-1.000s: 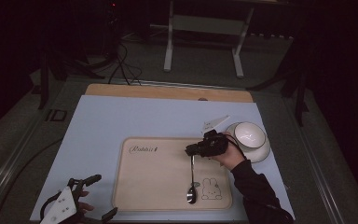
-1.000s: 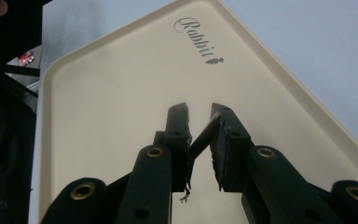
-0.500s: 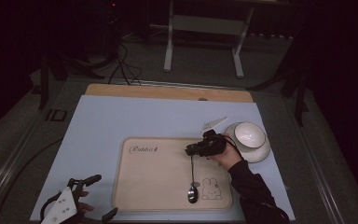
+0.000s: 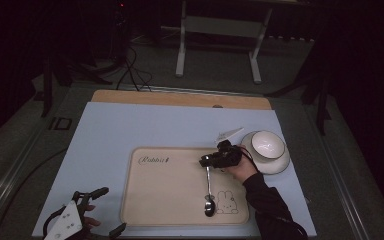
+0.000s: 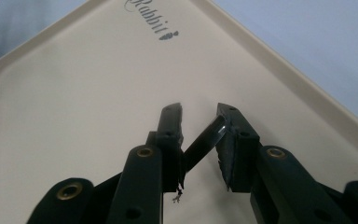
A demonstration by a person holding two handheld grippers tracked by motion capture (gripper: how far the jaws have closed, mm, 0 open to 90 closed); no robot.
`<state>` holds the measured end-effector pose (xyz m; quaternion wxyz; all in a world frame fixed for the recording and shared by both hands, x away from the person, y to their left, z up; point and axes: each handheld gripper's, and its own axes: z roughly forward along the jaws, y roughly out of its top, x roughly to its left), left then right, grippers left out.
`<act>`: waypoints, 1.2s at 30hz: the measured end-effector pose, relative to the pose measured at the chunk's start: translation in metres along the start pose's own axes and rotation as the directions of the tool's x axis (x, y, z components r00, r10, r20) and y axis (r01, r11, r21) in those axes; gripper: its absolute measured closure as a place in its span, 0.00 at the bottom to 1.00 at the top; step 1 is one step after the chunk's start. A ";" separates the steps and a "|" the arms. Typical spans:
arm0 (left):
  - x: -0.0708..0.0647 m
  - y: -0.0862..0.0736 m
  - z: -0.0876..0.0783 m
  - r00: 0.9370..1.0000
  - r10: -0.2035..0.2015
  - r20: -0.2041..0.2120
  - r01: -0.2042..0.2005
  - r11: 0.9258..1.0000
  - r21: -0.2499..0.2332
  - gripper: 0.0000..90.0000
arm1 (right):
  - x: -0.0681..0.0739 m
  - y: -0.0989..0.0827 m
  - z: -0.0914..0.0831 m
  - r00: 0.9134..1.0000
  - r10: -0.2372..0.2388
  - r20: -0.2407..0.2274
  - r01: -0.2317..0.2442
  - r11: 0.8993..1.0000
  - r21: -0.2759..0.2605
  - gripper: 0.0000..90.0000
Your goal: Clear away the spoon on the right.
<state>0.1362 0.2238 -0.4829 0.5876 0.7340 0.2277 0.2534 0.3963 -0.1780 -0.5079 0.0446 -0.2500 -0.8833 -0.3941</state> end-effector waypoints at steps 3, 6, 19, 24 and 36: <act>0.000 0.000 -0.001 1.000 -0.003 -0.001 0.003 1.000 -0.001 0.00 | -0.003 -0.003 0.002 1.000 0.013 0.012 -0.013 1.000 -0.002 0.78; 0.000 0.000 0.000 1.000 -0.002 0.003 0.002 1.000 0.000 0.00 | -0.004 -0.005 0.003 1.000 0.020 0.021 -0.020 1.000 -0.003 0.77; 0.000 0.000 0.000 1.000 -0.001 0.007 0.001 1.000 0.005 0.00 | -0.010 -0.011 0.005 0.996 0.049 0.072 -0.049 0.999 0.006 0.71; 0.000 0.000 0.000 1.000 -0.005 0.008 0.005 1.000 0.008 0.00 | -0.011 -0.011 0.008 0.995 0.046 0.083 -0.048 0.999 0.019 0.67; 0.001 0.000 0.001 1.000 -0.007 0.007 0.007 1.000 0.011 0.00 | -0.014 -0.009 0.007 0.993 0.066 0.103 -0.068 0.998 0.014 0.59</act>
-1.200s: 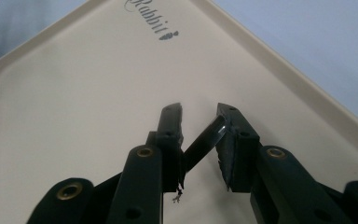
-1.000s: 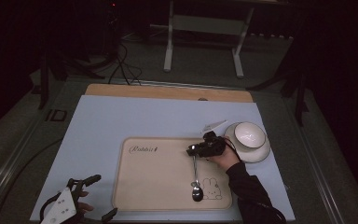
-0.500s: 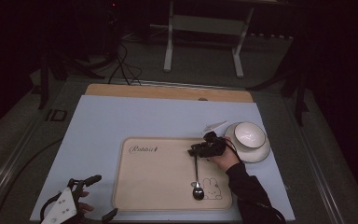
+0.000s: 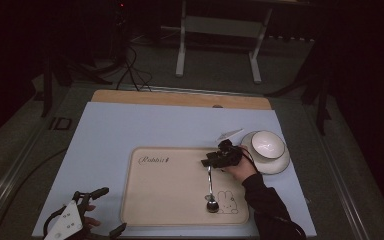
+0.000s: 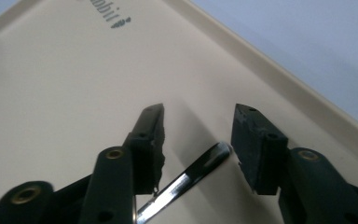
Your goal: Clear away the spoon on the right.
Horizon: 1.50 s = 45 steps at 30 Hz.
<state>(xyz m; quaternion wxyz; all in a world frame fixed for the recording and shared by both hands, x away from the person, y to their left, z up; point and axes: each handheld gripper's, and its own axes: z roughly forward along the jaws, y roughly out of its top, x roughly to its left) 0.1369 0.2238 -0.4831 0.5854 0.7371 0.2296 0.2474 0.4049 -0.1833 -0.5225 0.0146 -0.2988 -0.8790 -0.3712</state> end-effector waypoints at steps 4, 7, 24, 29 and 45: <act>0.000 0.000 0.000 1.000 -0.001 -0.001 0.001 1.000 -0.001 0.00 | 0.003 0.003 -0.004 1.000 0.003 -0.004 -0.003 1.000 -0.024 0.57; 0.000 0.000 0.000 1.000 -0.003 0.000 0.003 1.000 -0.001 0.00 | 0.006 0.005 -0.008 1.000 -0.008 0.002 0.008 0.999 -0.032 0.56; 0.000 0.000 0.002 1.000 0.000 -0.001 0.000 1.000 0.003 0.00 | 0.039 0.004 -0.029 0.998 -0.042 -0.046 0.038 0.995 -0.091 0.16; 0.000 0.000 0.002 1.000 -0.004 0.006 0.004 1.000 0.000 0.00 | 0.044 0.003 -0.035 0.997 -0.053 -0.052 0.048 0.994 -0.101 0.15; 0.000 -0.001 0.002 1.000 -0.010 0.012 0.010 1.000 -0.001 0.00 | 0.063 -0.015 -0.069 0.996 -0.087 0.023 0.090 0.983 -0.161 0.16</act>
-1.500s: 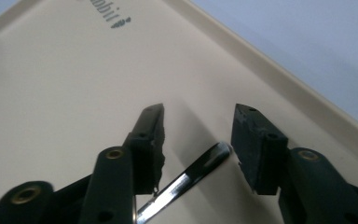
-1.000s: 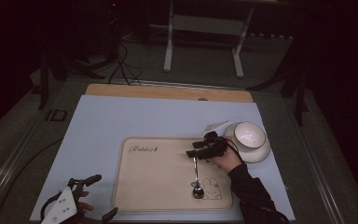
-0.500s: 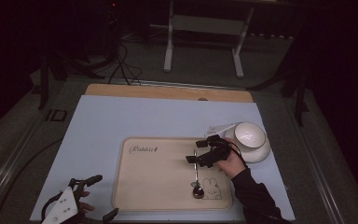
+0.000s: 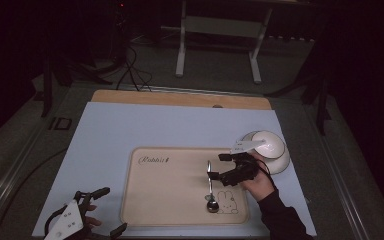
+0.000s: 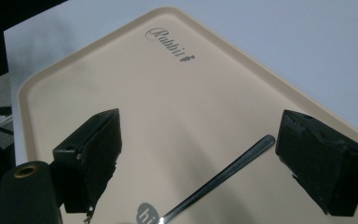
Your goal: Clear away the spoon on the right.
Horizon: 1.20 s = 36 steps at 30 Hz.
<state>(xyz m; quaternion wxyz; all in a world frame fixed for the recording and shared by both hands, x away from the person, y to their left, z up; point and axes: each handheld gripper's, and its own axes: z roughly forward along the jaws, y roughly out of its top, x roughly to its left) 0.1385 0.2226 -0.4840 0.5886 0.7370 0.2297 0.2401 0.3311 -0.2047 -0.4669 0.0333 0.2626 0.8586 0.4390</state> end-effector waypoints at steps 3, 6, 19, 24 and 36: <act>0.000 0.000 0.000 1.000 -0.001 -0.002 0.001 1.000 -0.002 0.00 | 0.004 -0.005 -0.008 1.000 0.008 0.010 -0.007 1.000 -0.024 0.15; 0.000 0.000 0.000 1.000 -0.002 -0.002 0.002 1.000 -0.002 0.00 | 0.007 -0.009 -0.012 1.000 0.010 0.029 -0.009 0.999 -0.037 0.15; 0.000 0.000 0.000 1.000 -0.001 -0.001 0.001 1.000 0.005 0.00 | 0.019 -0.032 -0.025 0.997 0.012 0.073 -0.007 0.998 -0.070 0.15; 0.000 0.000 0.000 1.000 0.001 -0.001 -0.001 1.000 0.003 0.00 | 0.025 -0.045 -0.038 0.996 0.025 0.084 -0.017 0.995 -0.103 0.15; -0.001 0.000 0.000 1.000 0.002 -0.003 -0.002 1.000 0.004 0.00 | 0.038 -0.071 -0.048 0.988 0.070 0.139 -0.051 0.990 -0.135 0.15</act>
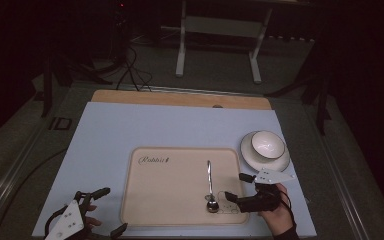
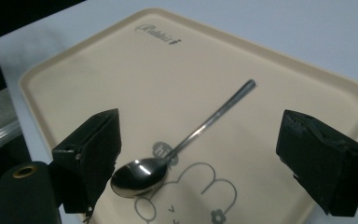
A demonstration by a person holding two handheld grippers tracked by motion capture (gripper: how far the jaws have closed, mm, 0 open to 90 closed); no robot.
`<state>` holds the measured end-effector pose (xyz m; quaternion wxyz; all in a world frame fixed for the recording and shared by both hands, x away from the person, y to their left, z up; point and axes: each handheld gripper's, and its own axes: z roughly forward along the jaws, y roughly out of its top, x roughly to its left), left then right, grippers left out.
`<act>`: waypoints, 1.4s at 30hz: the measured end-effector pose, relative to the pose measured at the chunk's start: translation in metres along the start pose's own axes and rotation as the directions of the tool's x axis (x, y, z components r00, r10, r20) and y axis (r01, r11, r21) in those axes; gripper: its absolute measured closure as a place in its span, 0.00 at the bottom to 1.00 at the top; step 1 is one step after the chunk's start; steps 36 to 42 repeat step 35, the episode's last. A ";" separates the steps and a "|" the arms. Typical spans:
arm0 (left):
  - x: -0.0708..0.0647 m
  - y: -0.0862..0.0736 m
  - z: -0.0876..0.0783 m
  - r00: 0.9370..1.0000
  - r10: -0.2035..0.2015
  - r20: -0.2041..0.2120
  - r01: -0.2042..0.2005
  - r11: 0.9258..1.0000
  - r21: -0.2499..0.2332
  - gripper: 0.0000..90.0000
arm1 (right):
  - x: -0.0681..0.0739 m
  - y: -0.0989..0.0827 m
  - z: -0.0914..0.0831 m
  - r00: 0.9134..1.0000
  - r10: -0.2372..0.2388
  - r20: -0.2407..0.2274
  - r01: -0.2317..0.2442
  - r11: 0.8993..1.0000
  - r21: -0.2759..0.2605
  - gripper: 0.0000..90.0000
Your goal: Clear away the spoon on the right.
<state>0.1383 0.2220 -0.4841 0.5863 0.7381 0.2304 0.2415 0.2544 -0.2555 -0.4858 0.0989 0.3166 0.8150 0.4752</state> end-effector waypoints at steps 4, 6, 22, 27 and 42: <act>0.000 0.000 0.000 1.000 0.003 0.001 -0.003 1.000 0.000 0.00 | 0.000 -0.007 -0.002 1.000 0.009 0.015 -0.009 1.000 -0.003 0.15; 0.000 0.000 0.000 1.000 0.001 0.002 -0.001 1.000 0.000 0.00 | 0.001 -0.010 -0.004 1.000 0.014 0.027 -0.014 1.000 -0.009 0.15; -0.001 0.000 0.000 1.000 0.003 0.006 -0.003 1.000 0.002 0.00 | -0.001 -0.036 -0.006 0.997 -0.006 0.081 0.007 1.000 -0.006 0.15; -0.001 0.000 0.001 1.000 0.004 0.008 -0.004 1.000 0.004 0.00 | -0.005 -0.039 -0.002 0.997 0.002 0.080 -0.002 1.000 0.003 0.15; 0.000 0.000 0.001 1.000 0.001 0.009 -0.001 1.000 0.003 0.00 | -0.007 -0.039 0.000 0.997 0.016 0.070 -0.016 1.000 -0.005 0.15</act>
